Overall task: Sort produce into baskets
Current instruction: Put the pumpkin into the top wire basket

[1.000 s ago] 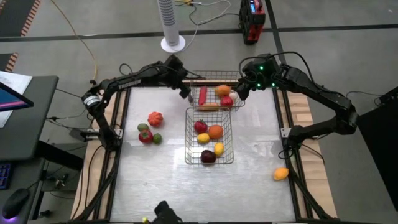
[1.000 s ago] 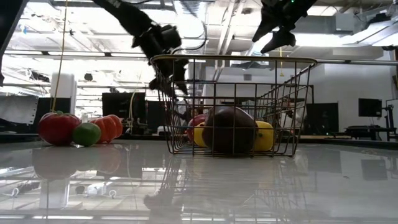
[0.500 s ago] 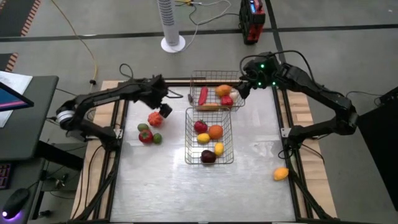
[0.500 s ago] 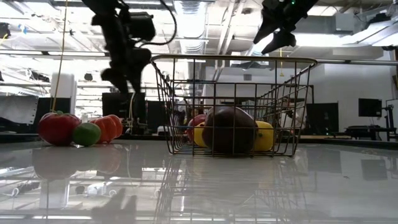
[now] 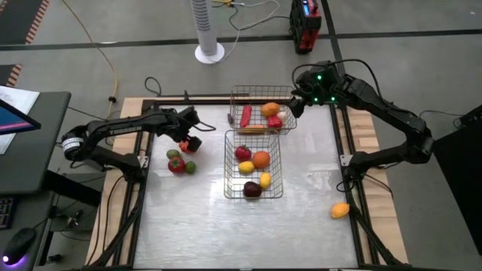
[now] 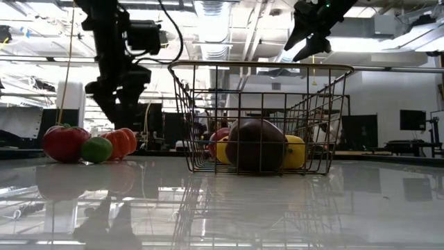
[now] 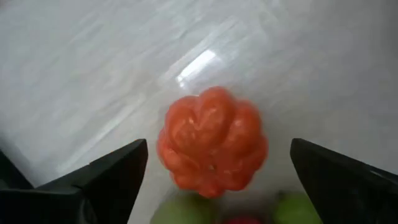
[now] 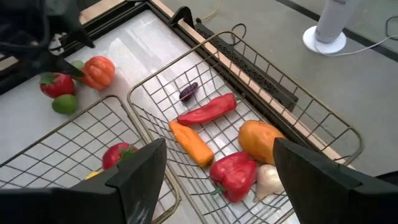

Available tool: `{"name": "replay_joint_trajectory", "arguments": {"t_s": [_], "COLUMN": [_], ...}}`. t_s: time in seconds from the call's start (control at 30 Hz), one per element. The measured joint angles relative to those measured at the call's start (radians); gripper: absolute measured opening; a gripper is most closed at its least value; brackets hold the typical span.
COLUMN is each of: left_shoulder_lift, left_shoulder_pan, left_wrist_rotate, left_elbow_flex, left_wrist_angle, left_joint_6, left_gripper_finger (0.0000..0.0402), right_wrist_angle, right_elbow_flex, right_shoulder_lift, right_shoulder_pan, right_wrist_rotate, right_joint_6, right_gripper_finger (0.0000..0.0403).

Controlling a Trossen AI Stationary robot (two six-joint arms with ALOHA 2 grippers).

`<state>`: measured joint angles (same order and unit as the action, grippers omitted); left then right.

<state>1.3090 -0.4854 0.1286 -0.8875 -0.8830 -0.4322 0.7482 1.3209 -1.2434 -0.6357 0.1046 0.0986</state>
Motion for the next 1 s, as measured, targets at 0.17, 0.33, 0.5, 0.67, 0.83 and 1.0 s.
{"name": "replay_joint_trajectory", "arguments": {"t_s": [0.17,0.33,0.5,0.67,0.83,1.0], "left_shoulder_lift": [0.000,0.000,0.001,0.001,0.001,0.002], "left_shoulder_pan": [0.006,0.008,0.007,0.007,0.007,-0.010], "left_wrist_rotate": [0.008,-0.027,-0.035,-0.036,0.002,-0.004], "left_elbow_flex": [0.090,0.186,0.209,0.169,0.041,-0.063], "left_wrist_angle": [0.084,0.200,0.235,0.281,0.344,0.473], "left_joint_6": [0.048,0.043,0.026,0.027,0.070,0.166], "left_gripper_finger": [0.0393,0.0394,0.0378,0.0344,0.0333,0.0335], "right_wrist_angle": [0.001,0.001,0.000,0.000,-0.001,-0.001], "right_elbow_flex": [0.000,0.000,0.000,0.000,0.000,0.000], "right_shoulder_lift": [0.000,0.000,0.000,0.000,0.000,0.000], "right_shoulder_pan": [0.000,0.000,0.000,0.000,0.000,0.000], "right_wrist_rotate": [0.004,0.004,0.004,0.004,0.004,0.004], "right_joint_6": [0.005,0.006,0.014,0.019,0.027,0.027], "right_gripper_finger": [0.0321,0.0321,0.0321,0.0321,0.0321,0.0321]}}
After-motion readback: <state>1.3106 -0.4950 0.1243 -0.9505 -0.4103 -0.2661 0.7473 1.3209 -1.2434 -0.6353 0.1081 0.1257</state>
